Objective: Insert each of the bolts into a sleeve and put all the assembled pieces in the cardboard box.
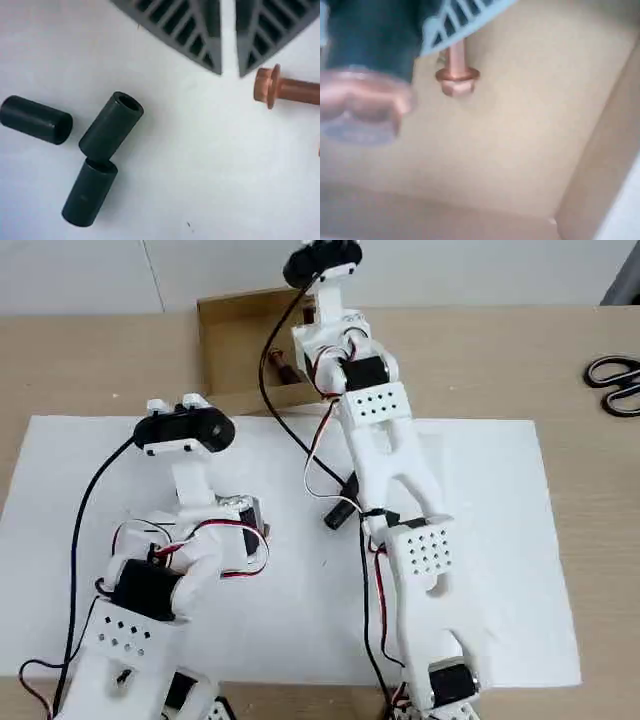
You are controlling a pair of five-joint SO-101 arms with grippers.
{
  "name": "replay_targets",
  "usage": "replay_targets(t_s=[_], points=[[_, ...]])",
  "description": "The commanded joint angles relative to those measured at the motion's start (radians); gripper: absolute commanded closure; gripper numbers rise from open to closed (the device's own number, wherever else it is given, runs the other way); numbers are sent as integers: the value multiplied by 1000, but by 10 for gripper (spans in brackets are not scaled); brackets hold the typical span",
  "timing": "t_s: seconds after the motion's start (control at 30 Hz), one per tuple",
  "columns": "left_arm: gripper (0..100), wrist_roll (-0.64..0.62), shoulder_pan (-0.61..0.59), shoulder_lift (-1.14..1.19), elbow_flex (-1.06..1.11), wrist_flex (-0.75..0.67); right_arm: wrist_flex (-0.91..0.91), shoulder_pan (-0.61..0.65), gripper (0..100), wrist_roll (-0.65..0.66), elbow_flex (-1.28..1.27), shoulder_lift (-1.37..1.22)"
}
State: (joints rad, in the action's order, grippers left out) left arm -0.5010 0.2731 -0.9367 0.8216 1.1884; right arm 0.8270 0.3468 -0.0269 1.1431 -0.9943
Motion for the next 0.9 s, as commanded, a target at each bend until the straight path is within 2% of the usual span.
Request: replay_targets(t_s=[0.0,0.1,0.27,0.6,0.87], points=[[994,12,-5,-2,-38,5,-39,1,991,12,84,-7],[994,12,-5,-2,-38,5,-33,4,966,14,103,-35],[994,12,-5,-2,-38,5,-1,-1,824,12,103,-44],[994,12,0,-2,-38,5,36,-2,821,12,106,-35],[994,12,-2,-2,-39,5,483,2,822,6,345,41]])
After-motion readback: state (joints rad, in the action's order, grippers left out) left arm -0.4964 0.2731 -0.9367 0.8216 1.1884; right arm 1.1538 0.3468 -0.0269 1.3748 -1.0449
